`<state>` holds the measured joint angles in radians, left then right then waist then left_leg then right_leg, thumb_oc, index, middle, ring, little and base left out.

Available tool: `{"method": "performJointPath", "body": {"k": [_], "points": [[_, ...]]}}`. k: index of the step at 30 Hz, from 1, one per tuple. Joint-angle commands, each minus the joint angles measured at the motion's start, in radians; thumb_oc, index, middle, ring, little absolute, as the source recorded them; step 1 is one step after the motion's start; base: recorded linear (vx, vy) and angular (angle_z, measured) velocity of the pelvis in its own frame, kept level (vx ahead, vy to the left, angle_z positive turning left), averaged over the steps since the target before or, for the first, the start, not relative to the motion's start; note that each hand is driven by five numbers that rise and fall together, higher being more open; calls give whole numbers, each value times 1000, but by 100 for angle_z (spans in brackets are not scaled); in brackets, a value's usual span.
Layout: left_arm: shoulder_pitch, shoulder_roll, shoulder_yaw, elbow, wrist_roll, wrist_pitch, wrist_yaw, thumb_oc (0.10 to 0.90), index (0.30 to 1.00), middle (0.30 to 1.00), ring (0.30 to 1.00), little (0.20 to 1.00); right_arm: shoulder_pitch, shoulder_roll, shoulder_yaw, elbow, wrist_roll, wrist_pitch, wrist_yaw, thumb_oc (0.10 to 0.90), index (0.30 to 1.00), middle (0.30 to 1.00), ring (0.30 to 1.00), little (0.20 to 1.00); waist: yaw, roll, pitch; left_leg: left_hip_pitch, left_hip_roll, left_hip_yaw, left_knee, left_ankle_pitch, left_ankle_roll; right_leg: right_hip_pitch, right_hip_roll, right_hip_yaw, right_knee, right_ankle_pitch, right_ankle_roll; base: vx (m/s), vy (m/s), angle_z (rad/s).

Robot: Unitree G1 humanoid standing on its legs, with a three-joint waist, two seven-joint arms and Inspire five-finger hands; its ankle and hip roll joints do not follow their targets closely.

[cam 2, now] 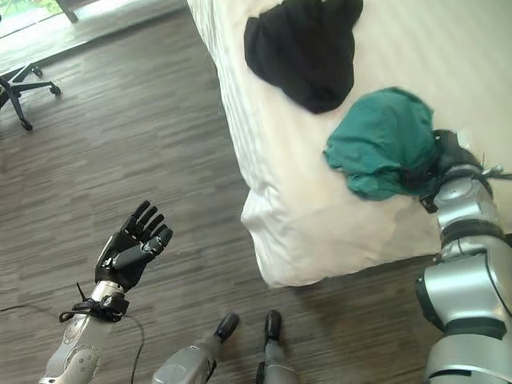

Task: Pick up bed clothes into laundry basket.

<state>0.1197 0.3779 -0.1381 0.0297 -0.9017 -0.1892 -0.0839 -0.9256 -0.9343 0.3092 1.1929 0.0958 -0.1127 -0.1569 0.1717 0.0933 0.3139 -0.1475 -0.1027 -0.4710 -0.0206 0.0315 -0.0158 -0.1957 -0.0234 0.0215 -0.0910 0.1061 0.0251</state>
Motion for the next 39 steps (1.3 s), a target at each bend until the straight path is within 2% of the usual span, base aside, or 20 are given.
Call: {"method": "performJointPath", "body": {"k": [1,2,5,6,7,8,9,12,13,18,21,29,39], "points": [[-74,-22,37,-153,22,-91,-10,800,900,900,900,900,112,14,77,22,14,17,43,800,900,900,900,900,5,3,-47,-48,17,8,-63,105,-77,-65,-19,56,87,-43,67,-14,13,-27],[-76,-41,41,-145,29,-93,-7,800,900,900,900,900,234,69,68,-30,-10,8,64,800,900,900,900,900,-3,9,-34,-56,19,15,-66,107,-76,-77,-17,68,91,-42,67,-18,7,-20],[-68,-55,81,-128,57,-103,3,800,900,900,900,900,502,136,20,-218,-76,-10,104,800,900,900,900,900,-33,6,-21,-76,21,27,-67,105,-72,-106,-8,99,90,-37,67,16,6,-14],[-64,-75,105,-119,57,-110,10,800,900,900,900,900,639,202,-20,-251,-96,-15,121,800,900,900,900,900,-61,0,-14,-80,23,33,-66,98,-68,-110,-5,121,86,-37,65,58,9,-26],[-65,-84,110,-108,60,-112,17,800,900,900,900,900,696,238,-35,-253,-103,-13,131,800,900,900,900,900,-70,-5,-14,-80,25,38,-65,94,-66,-111,-4,129,86,-39,64,57,0,-25],[-64,-82,108,-107,59,-113,17,800,900,900,900,900,699,239,-37,-255,-103,-12,131,800,900,900,900,900,-69,-6,-15,-79,25,39,-65,94,-66,-111,-4,130,86,-40,64,58,6,-28],[-69,-89,113,-104,68,-114,20,800,900,900,900,900,799,299,-58,-249,-110,-8,153,800,900,900,900,900,-94,-16,-12,-74,29,46,-62,85,-63,-108,-1,142,89,-45,61,54,7,-21],[-59,-93,129,-114,66,-115,20,800,900,900,900,900,911,378,-97,-184,-95,-2,170,800,900,900,900,900,-125,-32,-16,-57,34,55,-64,74,-59,-103,5,165,94,-52,59,45,7,-10],[-55,-97,130,-118,64,-116,21,800,900,900,900,900,927,393,-100,-155,-97,-1,170,400,300,300,300,300,-132,-35,-18,-52,36,57,-65,71,-59,-101,6,170,94,-52,58,25,7,-9],[-20,-96,160,-136,50,-123,20,800,900,900,900,900,981,426,-145,-91,-79,1,155,400,300,300,300,300,-157,-53,-38,-28,46,79,-67,54,-57,-88,16,200,84,-52,58,30,0,-7],[-8,-104,168,-128,39,-129,23,800,900,900,900,900,990,439,-166,-111,-44,-5,141,400,300,300,300,300,-171,-51,-52,-12,46,89,-67,48,-57,-74,18,215,77,-53,58,1,-2,-10],[3,-110,160,-128,36,-133,20,800,900,900,900,900,976,440,-147,-243,-15,-27,143,400,300,300,300,300,-175,-37,-69,5,49,93,-67,42,-54,-43,17,226,57,-48,59,-11,-4,-2],[8,-114,161,-107,28,-132,11,800,900,900,900,900,980,413,-184,-287,10,-35,128,400,300,300,300,300,-178,-43,-84,25,57,91,-67,36,-53,-14,23,225,47,-50,58,-3,-13,-2]]}}
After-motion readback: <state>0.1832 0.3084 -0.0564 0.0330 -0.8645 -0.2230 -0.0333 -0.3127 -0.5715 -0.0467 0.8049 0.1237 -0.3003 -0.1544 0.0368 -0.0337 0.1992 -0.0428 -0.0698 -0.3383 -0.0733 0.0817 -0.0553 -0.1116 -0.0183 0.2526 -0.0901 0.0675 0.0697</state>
